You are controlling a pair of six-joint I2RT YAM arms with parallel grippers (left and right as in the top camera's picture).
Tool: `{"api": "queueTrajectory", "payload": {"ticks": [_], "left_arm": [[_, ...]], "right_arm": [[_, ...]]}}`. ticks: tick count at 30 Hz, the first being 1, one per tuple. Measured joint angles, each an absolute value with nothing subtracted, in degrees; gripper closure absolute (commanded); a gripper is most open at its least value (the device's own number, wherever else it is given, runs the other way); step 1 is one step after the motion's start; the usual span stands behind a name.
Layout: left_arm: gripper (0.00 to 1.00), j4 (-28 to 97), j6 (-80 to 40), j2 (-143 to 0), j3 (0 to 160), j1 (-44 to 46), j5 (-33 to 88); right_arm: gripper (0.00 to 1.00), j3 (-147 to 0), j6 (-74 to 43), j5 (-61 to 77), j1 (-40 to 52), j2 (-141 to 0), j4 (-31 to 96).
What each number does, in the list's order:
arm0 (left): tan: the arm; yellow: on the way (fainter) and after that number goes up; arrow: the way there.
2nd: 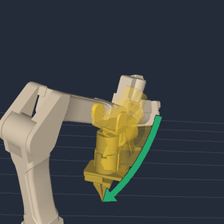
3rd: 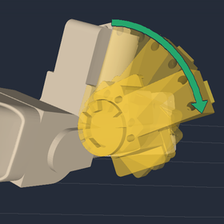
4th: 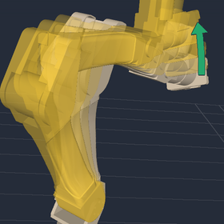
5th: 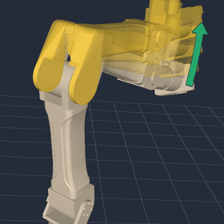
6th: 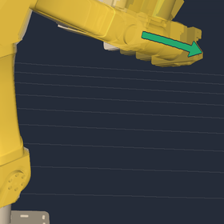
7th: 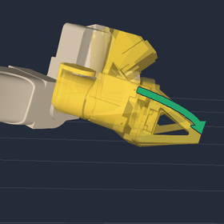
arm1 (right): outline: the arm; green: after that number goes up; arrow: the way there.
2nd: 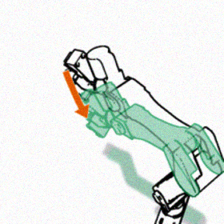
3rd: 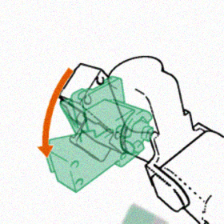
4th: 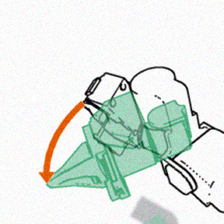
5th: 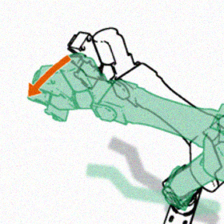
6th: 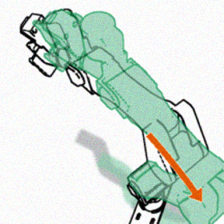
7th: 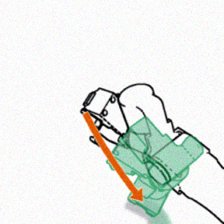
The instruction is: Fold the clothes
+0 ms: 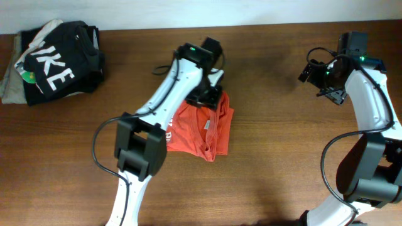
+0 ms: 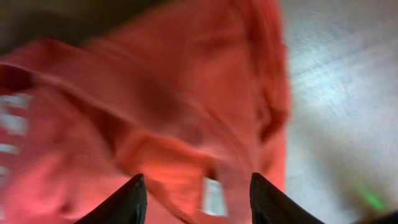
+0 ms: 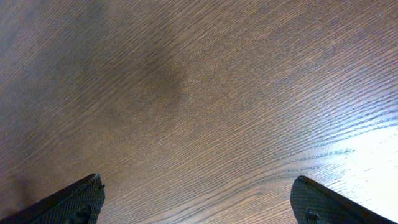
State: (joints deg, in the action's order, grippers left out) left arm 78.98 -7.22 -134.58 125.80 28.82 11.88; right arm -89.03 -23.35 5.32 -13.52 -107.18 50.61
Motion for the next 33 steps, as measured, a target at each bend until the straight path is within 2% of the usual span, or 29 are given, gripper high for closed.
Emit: {"api": "queueTrajectory", "payload": {"ticks": [18, 21, 24, 28, 33], "left_arm": [[0.47, 75.13, -8.88, -139.76, 125.89, 28.53, 14.41], [0.54, 74.00, -8.91, -139.76, 125.91, 28.53, 14.79], [0.56, 73.80, -9.10, -139.76, 125.91, 28.56, 15.16], [0.70, 73.03, -9.26, -139.76, 125.91, 28.77, 16.23], [0.72, 73.01, -9.32, -139.79, 126.08, 29.93, 16.80]], "right_arm": [[0.01, -89.03, -23.29, 5.32, -13.52, -107.18, 50.61], [0.01, -89.03, -23.33, 5.32, -13.52, -107.18, 50.61], [0.01, -89.03, -23.27, 5.32, -13.52, -107.18, 50.59], [0.02, -89.03, -23.29, 5.32, -13.52, -107.18, 50.59], [0.02, -89.03, -23.33, 5.32, -13.52, -107.18, 50.59]]}}
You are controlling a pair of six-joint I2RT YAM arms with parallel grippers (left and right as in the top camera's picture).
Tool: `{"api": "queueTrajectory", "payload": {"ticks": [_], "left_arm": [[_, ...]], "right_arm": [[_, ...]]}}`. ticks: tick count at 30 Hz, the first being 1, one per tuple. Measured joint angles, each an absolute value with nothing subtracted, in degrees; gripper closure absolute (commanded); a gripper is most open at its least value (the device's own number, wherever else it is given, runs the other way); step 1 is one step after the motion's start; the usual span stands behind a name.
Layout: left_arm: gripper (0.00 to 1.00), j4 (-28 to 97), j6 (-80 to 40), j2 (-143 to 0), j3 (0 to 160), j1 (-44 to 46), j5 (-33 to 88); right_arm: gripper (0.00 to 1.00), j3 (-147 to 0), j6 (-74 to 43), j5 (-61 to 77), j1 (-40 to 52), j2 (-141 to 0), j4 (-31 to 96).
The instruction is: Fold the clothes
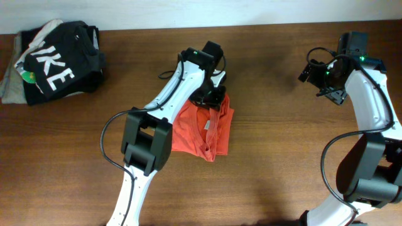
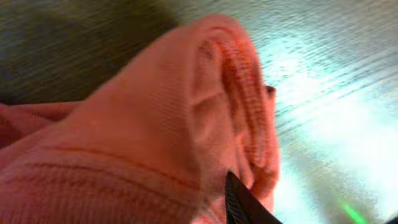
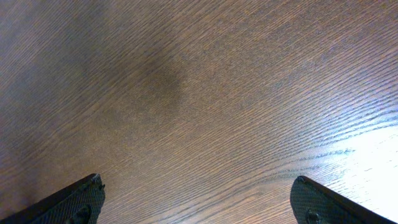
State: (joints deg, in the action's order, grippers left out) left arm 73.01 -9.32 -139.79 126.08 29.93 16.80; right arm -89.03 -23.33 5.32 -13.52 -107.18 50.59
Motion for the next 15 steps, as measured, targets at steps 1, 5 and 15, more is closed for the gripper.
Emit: {"api": "queueTrajectory", "payload": {"ticks": [1, 5, 15], "left_arm": [[0.72, 73.01, -9.28, -139.79, 126.41, 30.24, 16.95], [0.72, 73.01, -9.19, -139.79, 128.92, 31.66, 17.19], [0.72, 71.16, -9.06, -139.79, 129.36, 34.15, 17.21]], "right_arm": [[0.01, -89.03, -23.29, 5.32, -13.52, -107.18, 50.59], [0.01, -89.03, -23.29, 5.32, -13.52, -107.18, 50.61], [0.01, -89.03, -23.31, 5.32, -13.52, -107.18, 50.59]]}}
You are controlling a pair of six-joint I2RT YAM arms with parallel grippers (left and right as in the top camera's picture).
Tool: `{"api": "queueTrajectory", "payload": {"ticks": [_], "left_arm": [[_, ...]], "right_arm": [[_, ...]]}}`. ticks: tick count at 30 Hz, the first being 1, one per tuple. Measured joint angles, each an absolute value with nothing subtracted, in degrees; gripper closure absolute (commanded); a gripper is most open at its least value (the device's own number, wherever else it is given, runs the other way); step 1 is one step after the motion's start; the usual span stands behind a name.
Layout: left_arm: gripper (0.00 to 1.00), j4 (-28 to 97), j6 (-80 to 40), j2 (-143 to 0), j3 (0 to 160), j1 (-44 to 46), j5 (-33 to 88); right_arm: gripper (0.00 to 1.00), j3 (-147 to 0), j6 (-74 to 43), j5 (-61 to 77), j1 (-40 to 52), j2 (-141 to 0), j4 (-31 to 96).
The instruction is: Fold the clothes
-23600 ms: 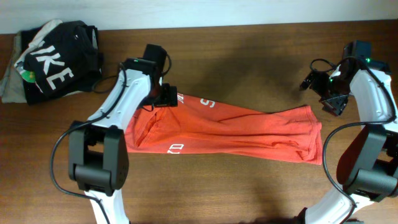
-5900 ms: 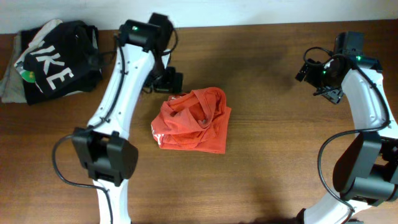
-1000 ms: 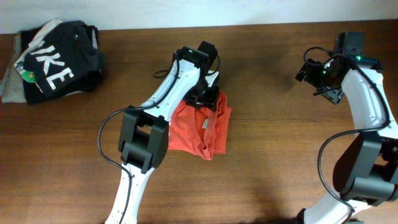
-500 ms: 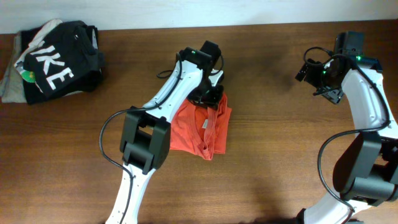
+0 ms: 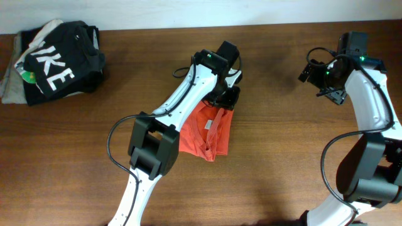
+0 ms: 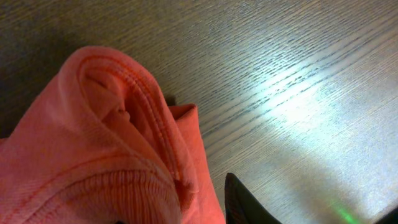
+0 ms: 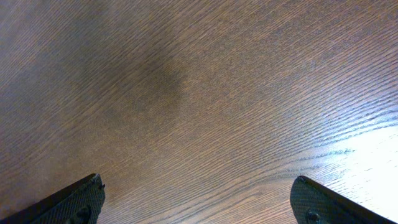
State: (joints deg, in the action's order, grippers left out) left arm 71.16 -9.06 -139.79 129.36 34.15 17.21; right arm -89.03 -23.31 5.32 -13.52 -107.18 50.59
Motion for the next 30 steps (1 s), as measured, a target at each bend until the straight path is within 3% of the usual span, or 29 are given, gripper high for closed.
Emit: {"api": "queueTrajectory", "payload": {"ticks": [6, 7, 11, 13, 21, 30], "left_arm": [[0.64, 70.83, -9.08, -140.70, 129.36, 35.07, 17.21], [0.59, 70.54, -8.93, -141.10, 129.36, 35.27, 17.21], [0.24, 68.12, -8.67, -143.22, 129.36, 36.40, 17.26], [0.18, 67.85, -8.43, -143.26, 129.38, 36.93, 17.28], [0.13, 74.11, -8.62, -143.26, 133.73, 38.81, 13.28], [0.13, 87.02, -8.62, -143.26, 154.32, 38.72, 11.25]], "right_arm": [[0.01, -89.03, -23.31, 5.32, -13.52, -107.18, 50.59], [0.01, -89.03, -23.33, 5.32, -13.52, -107.18, 50.61], [0.01, -89.03, -23.35, 5.32, -13.52, -107.18, 50.59], [0.01, -89.03, -23.29, 5.32, -13.52, -107.18, 50.59], [0.01, -89.03, -23.31, 5.32, -13.52, -107.18, 50.59], [0.01, -89.03, -23.29, 5.32, -13.52, -107.18, 50.61]]}}
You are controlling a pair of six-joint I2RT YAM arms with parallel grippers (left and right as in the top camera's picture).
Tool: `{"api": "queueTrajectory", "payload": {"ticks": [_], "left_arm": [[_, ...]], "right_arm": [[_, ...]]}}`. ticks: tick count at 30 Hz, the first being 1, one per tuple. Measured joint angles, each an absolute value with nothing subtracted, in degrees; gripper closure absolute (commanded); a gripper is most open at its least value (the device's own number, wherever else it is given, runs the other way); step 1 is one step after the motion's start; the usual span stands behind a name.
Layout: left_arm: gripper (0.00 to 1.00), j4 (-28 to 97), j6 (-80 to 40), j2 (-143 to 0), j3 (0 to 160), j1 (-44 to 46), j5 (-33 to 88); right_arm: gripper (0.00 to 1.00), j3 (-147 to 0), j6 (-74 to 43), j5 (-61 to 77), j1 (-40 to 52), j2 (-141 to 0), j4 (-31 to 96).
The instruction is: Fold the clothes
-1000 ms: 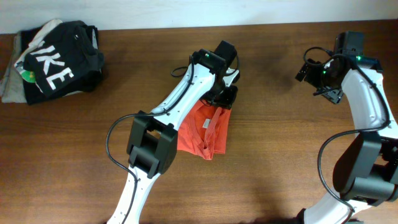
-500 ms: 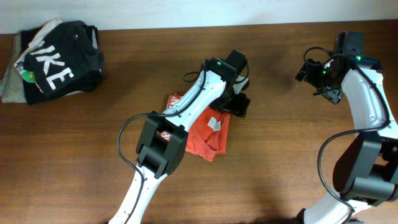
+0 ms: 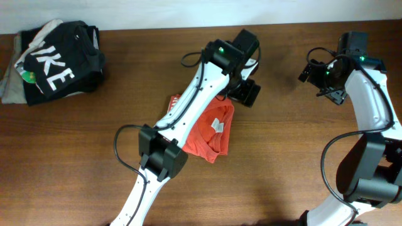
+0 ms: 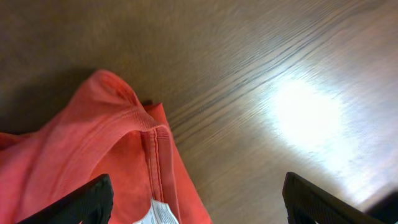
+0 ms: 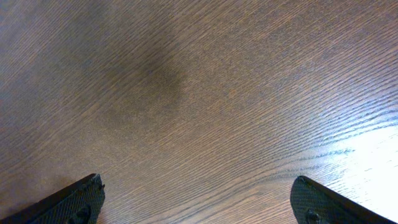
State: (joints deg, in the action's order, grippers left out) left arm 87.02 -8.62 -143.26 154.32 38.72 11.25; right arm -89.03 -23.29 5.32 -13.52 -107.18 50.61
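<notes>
An orange shirt [image 3: 210, 135] lies bunched in the middle of the table, a white tag [image 3: 218, 125] showing on top. My left gripper [image 3: 247, 93] hangs open just past the shirt's upper right corner, with nothing between its fingers. In the left wrist view the shirt [image 4: 93, 149] fills the lower left, its hem and tag [image 4: 158, 214] lying between the spread jaws of the left gripper [image 4: 198, 186]. My right gripper [image 3: 317, 72] is open over bare wood at the far right, and the right wrist view shows the right gripper [image 5: 196, 180] with only wood grain beneath it.
A heap of dark clothes [image 3: 56, 53] with white lettering sits at the back left corner. The brown wooden table [image 3: 282, 157] runs to a pale wall along the back edge. My left arm reaches across the shirt's left half.
My left gripper has opened and let go of the shirt's fold. It now sits further right and further back. The shirt lies flatter, with its white tag uppermost.
At first my left gripper was open over the shirt's upper edge. Then it was shut on a fold of the cloth, and later held that fold further right. Now the cloth is released and the gripper is clear. The right arm stayed still throughout.
</notes>
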Motion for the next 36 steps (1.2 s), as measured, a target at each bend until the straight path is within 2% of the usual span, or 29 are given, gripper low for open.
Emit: {"api": "queueTrajectory", "payload": {"ticks": [8, 22, 26, 36], "left_arm": [[0.13, 96.51, -8.62, -143.26, 167.83, 38.26, 8.25], [0.13, 96.57, -7.68, -140.99, 168.51, 36.88, 4.82], [0.20, 96.47, -7.38, -140.00, 164.99, 36.56, 2.68], [0.22, 96.49, -7.11, -139.35, 145.95, 36.18, 5.82]], "right_arm": [[0.01, -89.03, -23.29, 5.32, -13.52, -107.18, 50.61], [0.01, -89.03, -23.33, 5.32, -13.52, -107.18, 50.61], [0.01, -89.03, -23.31, 5.32, -13.52, -107.18, 50.61], [0.01, -89.03, -23.31, 5.32, -13.52, -107.18, 50.61]]}}
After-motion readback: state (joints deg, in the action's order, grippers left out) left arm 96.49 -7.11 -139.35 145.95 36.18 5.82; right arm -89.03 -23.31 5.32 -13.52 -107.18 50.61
